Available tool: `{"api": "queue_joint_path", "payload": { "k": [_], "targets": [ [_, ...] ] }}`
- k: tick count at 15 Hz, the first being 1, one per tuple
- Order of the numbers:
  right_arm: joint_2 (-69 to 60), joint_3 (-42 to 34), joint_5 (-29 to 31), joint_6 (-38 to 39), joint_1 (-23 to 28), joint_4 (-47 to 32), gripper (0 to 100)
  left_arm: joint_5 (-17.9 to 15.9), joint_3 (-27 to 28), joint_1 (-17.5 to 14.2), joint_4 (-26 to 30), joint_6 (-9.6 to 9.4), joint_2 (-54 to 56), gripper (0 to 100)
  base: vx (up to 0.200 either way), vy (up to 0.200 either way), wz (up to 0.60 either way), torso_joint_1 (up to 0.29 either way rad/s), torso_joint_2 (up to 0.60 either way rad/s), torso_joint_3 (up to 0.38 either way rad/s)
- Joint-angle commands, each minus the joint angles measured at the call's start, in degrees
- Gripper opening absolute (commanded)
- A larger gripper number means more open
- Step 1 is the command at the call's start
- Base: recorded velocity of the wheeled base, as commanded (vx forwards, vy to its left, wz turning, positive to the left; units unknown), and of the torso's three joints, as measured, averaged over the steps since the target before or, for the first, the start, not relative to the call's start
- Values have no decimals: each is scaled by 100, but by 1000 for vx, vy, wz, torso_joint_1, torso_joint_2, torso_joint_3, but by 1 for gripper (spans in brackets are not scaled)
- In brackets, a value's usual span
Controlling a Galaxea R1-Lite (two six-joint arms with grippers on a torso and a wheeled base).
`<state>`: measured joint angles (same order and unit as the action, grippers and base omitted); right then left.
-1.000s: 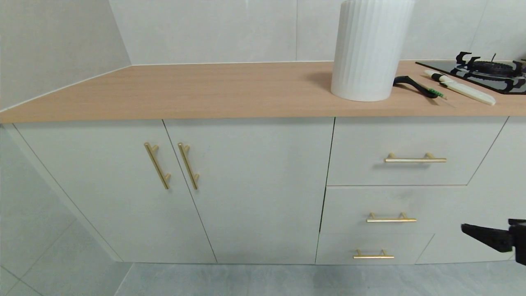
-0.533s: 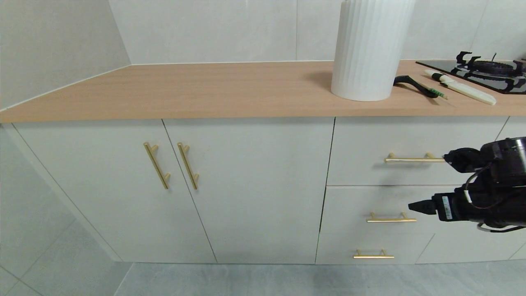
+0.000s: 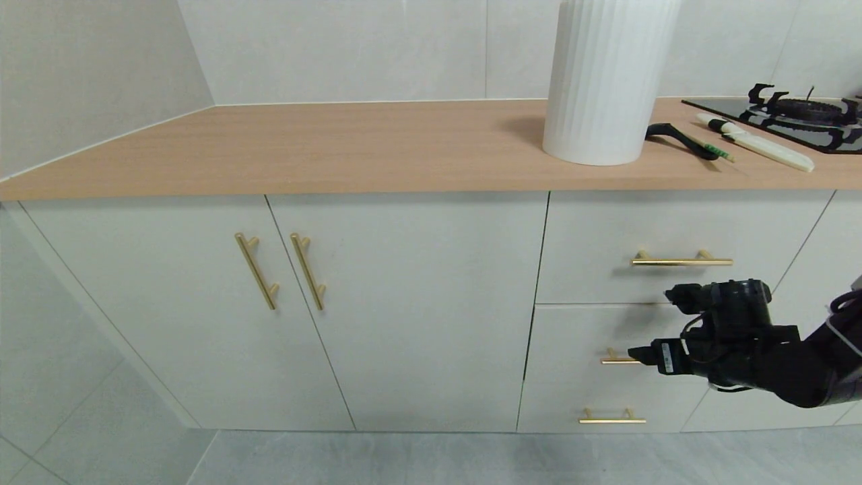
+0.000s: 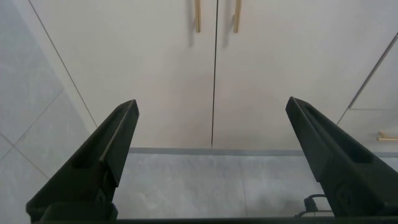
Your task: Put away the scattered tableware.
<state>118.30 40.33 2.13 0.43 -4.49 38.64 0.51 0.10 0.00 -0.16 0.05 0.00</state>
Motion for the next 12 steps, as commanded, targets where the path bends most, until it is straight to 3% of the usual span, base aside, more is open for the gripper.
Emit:
{"api": "queue_joint_path", "payload": {
  "k": [1, 8, 12],
  "targets": [
    [475, -16, 138, 1, 9, 240, 100, 2, -1, 0, -2, 4, -9, 100, 0, 0, 0, 0, 0, 0],
    [897, -42, 586, 10, 0, 1233, 100, 10, -1, 0, -2, 4, -9, 100, 0, 0, 0, 0, 0, 0],
    [993, -25, 586, 10, 9, 1304, 100, 2, -1, 0, -2, 4, -9, 100, 0, 0, 0, 0, 0, 0]
  ]
}}
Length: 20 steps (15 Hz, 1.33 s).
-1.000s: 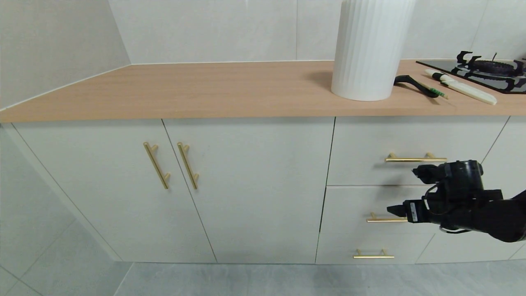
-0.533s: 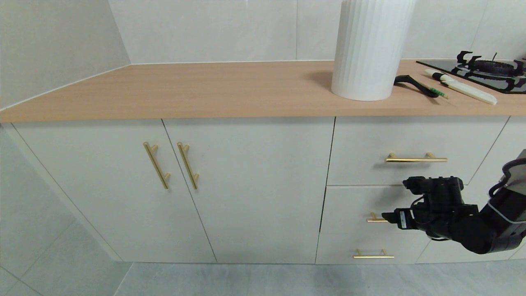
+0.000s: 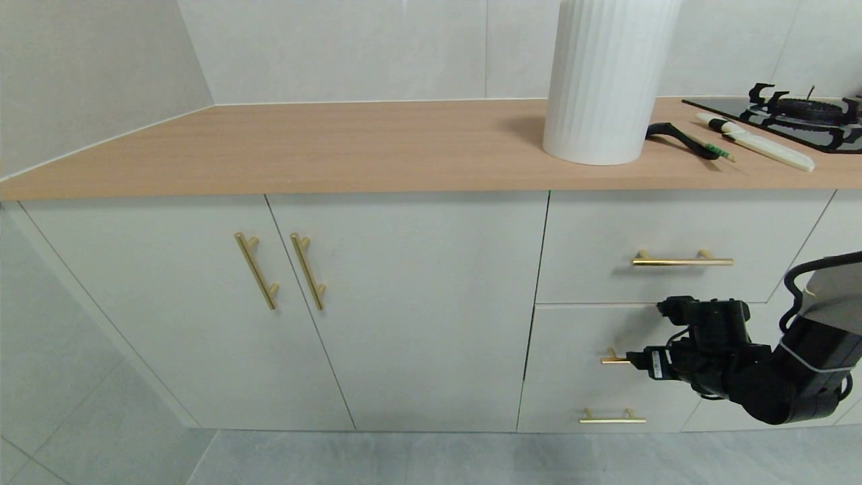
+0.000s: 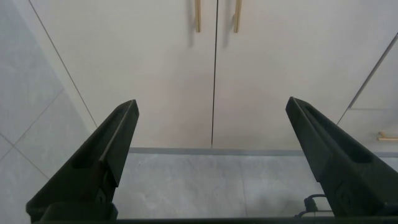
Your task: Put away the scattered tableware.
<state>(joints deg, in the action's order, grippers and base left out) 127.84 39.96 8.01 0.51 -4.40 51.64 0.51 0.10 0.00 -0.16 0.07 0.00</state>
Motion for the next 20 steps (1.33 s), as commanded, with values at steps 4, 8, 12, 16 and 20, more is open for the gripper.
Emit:
{"api": "queue_joint_path", "payload": {
  "k": [4, 8, 12, 16, 20],
  "targets": [
    [57, 21, -1, 2, 1, 4, 100, 2, -1, 0, -2, 1, -9, 100, 0, 0, 0, 0, 0, 0],
    [100, 29, 16, -16, 53, 13, 100, 10, -1, 0, -2, 1, -9, 100, 0, 0, 0, 0, 0, 0],
    [118, 3, 16, -42, 71, -5, 100, 10, -1, 0, -2, 1, -9, 100, 0, 0, 0, 0, 0, 0],
    [92, -32, 16, -51, 71, -40, 100, 2, -1, 0, -2, 1, -9, 100, 0, 0, 0, 0, 0, 0],
    [-313, -331, 16, -297, 71, -242, 100, 2, -1, 0, -2, 1, -9, 100, 0, 0, 0, 0, 0, 0]
  ]
}}
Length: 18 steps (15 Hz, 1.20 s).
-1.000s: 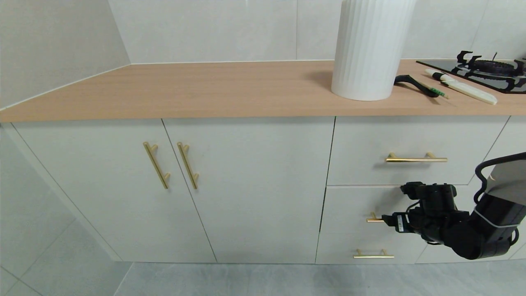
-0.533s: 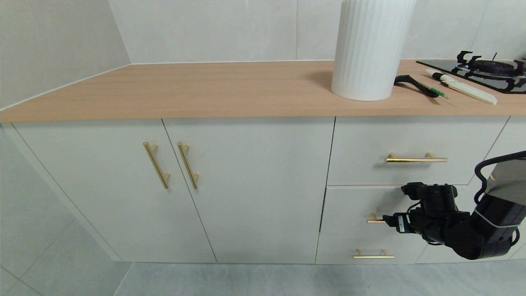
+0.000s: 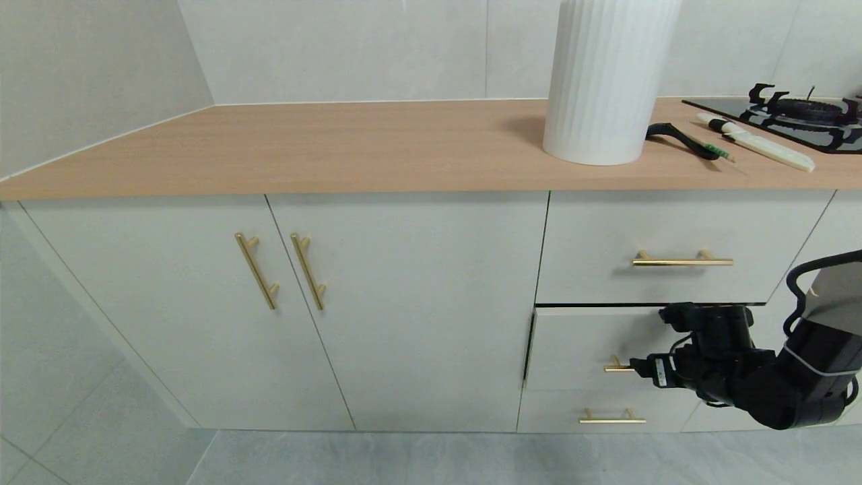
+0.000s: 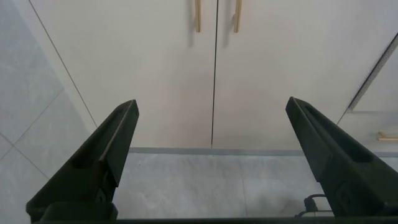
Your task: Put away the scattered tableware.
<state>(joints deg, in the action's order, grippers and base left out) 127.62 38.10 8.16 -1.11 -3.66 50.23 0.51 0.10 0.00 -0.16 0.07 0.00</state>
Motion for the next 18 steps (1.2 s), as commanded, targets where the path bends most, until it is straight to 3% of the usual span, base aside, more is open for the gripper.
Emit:
{"api": "queue_joint_path", "payload": {
  "k": [1, 6, 8, 13, 18],
  "targets": [
    [-642, -241, 2, -188, -3, -373, 100, 2, -1, 0, -2, 1, -9, 100, 0, 0, 0, 0, 0, 0],
    [-3384, 119, -438, -197, -12, -3528, 100, 2, -1, 0, -2, 1, -9, 100, 0, 0, 0, 0, 0, 0],
    [-3991, 400, -569, -179, -30, -4214, 100, 10, -1, 0, -2, 1, -9, 100, 0, 0, 0, 0, 0, 0],
    [-3947, 453, -605, -30, -381, -4179, 100, 2, -1, 0, -2, 1, -9, 100, 0, 0, 0, 0, 0, 0],
    [-2927, 269, -552, 67, -513, -3036, 100, 10, -1, 0, -2, 1, -9, 100, 0, 0, 0, 0, 0, 0]
  ]
}}
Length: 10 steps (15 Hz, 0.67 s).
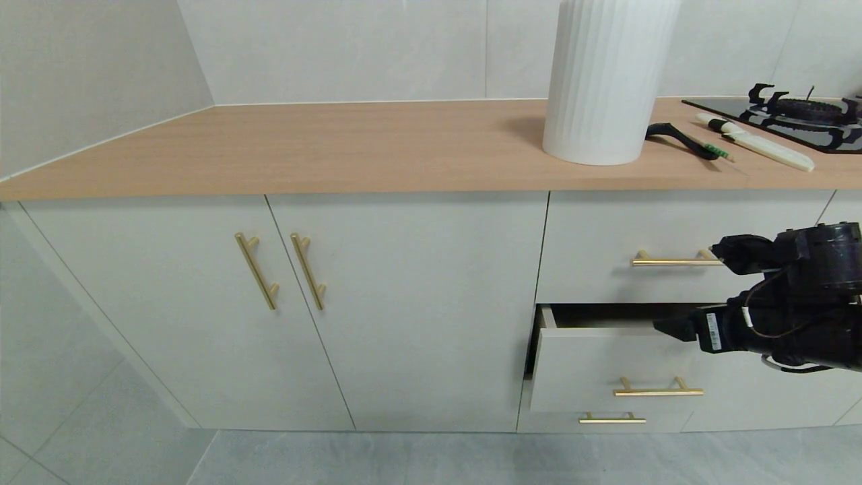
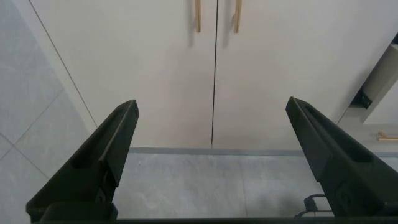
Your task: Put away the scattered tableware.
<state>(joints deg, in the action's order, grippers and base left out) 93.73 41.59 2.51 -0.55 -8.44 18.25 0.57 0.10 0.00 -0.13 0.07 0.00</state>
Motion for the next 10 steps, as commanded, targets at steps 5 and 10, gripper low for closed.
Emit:
{"api": "queue_joint_path", "payload": {
  "k": [5, 10],
  "targets": [
    [1253, -160, 514, 152, -44, 1304, 100, -5, -1, 0, -4, 1, -9, 100, 0, 0, 0, 0, 0, 0],
    [1569, -152, 549, 275, -44, 1735, 100, -5, -1, 0, -4, 1, -9, 100, 0, 0, 0, 0, 0, 0]
  ]
}}
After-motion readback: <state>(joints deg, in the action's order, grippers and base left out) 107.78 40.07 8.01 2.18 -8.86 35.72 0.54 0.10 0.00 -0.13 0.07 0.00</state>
